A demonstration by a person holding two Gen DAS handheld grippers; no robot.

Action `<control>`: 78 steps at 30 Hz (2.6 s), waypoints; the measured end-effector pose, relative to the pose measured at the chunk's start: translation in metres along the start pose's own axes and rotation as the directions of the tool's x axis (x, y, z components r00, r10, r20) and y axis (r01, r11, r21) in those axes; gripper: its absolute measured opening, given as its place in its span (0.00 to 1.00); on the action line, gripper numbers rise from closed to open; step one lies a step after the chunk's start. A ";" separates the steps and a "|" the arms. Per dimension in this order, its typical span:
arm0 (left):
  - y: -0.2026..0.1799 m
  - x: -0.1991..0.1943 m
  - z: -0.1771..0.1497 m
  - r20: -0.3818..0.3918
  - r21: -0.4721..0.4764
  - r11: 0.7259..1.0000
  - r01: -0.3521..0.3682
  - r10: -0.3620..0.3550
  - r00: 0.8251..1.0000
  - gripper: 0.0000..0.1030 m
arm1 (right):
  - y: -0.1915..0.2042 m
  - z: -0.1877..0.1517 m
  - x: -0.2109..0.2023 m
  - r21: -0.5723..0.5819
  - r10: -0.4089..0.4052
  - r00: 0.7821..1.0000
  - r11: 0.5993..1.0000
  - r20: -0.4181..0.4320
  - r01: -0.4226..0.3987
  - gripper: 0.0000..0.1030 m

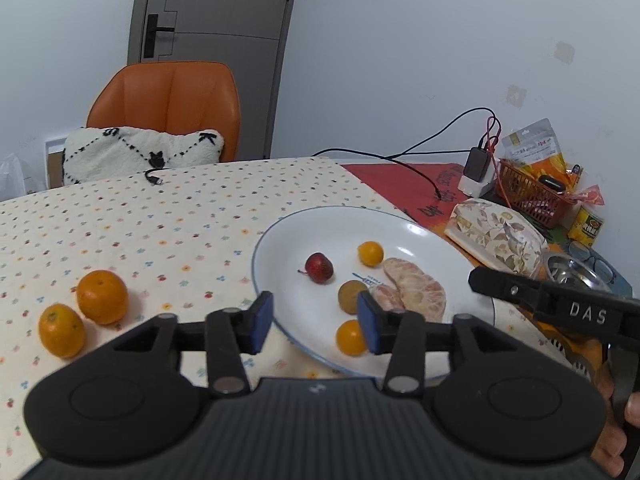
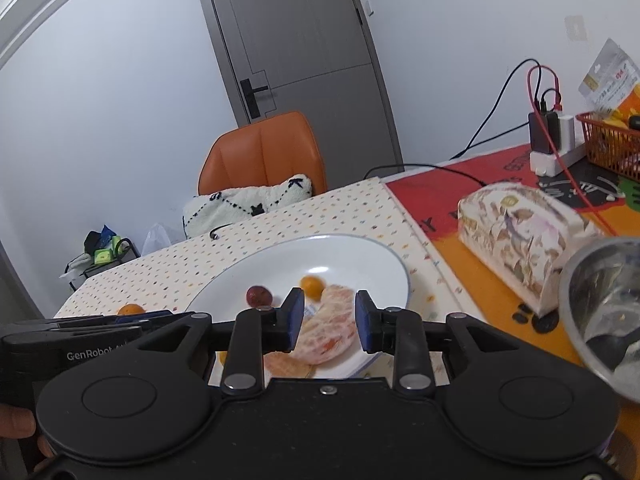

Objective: Organize fruits
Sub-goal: 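Withdraw both open tools from the plate toward the remaining fruits, then grasp the small red fruit with the left tool while the right tool grasps the kiwi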

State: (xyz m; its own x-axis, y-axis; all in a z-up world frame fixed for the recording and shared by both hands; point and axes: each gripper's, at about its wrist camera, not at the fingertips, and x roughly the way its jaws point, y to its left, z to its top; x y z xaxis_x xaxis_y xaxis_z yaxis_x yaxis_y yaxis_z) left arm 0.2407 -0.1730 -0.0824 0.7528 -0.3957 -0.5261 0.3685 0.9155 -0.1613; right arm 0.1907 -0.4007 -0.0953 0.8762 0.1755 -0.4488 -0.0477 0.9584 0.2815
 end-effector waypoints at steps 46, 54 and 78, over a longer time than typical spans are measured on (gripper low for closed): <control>0.088 -0.122 -0.014 0.008 -0.108 0.972 -0.210 0.212 0.977 1.00 | 0.086 -0.020 -0.030 -0.070 0.141 0.988 0.988 0.060 -0.137 1.00; 0.089 -0.118 -0.033 -0.033 -0.093 0.977 -0.194 0.192 0.981 1.00 | 0.100 -0.024 -0.031 -0.096 0.184 0.982 0.979 0.038 -0.180 1.00; 0.111 -0.093 -0.062 -0.097 -0.141 0.964 -0.225 0.213 0.972 1.00 | 0.119 -0.043 -0.010 -0.101 0.204 0.977 0.973 -0.062 -0.210 1.00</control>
State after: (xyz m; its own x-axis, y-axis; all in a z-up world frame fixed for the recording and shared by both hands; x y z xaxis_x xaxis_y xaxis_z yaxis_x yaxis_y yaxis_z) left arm 0.1778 -0.0301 -0.1037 0.7574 -0.1830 -0.6268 0.1089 0.9819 -0.1551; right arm 0.1559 -0.2787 -0.0942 0.8166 0.3810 -0.4336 -0.2786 0.9180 0.2822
